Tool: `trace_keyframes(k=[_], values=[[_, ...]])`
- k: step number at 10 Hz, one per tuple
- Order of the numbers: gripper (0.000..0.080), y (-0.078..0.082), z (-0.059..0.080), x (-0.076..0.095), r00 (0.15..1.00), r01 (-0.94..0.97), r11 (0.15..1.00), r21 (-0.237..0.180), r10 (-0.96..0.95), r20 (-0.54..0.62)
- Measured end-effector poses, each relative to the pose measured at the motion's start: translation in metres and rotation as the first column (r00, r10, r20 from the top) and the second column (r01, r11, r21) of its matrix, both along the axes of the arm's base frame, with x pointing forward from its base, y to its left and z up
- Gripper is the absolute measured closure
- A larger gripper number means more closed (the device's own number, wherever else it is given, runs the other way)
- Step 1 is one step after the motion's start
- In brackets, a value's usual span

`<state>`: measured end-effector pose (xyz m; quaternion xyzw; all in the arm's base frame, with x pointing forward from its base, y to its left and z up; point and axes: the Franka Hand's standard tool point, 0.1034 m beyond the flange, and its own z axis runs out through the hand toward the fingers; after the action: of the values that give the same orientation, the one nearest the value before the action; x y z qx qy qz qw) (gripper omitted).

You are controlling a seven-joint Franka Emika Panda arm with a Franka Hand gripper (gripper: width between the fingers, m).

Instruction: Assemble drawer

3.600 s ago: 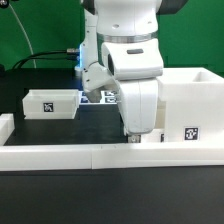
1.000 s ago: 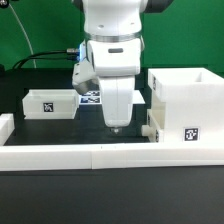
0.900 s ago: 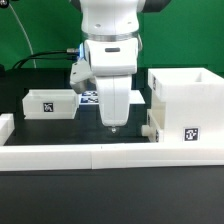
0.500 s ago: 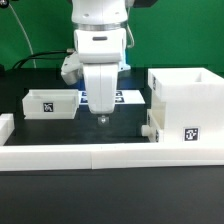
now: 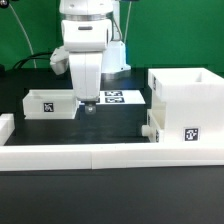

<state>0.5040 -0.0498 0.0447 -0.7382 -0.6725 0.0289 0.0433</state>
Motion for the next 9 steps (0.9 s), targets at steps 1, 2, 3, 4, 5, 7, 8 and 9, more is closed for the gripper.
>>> trace_keyframes(k=[1,2,3,4,5,7,8,9], values=[[0.015,0.0,0.0,0.0,1.0,0.0,1.0,0.0,0.0,-0.001],[0.015,0.0,0.0,0.0,1.0,0.024,1.0,-0.001,-0.024,-0.002],[0.015,0.001,-0.001,0.0,0.995,0.101,0.995,-0.008,-0.101,-0.004],[0.015,0.001,-0.001,0.0,0.988,0.157,0.987,-0.013,-0.157,-0.005],[0.015,0.002,-0.001,0.0,0.975,0.224,0.974,-0.02,-0.224,-0.005],[0.015,-0.003,0.001,-0.002,0.929,0.37,0.929,-0.017,-0.37,0.011],[0.015,-0.009,0.006,-0.01,0.87,0.492,0.871,-0.01,-0.491,0.043],[0.015,-0.013,0.01,-0.022,0.801,0.597,0.802,-0.006,-0.596,0.06]])
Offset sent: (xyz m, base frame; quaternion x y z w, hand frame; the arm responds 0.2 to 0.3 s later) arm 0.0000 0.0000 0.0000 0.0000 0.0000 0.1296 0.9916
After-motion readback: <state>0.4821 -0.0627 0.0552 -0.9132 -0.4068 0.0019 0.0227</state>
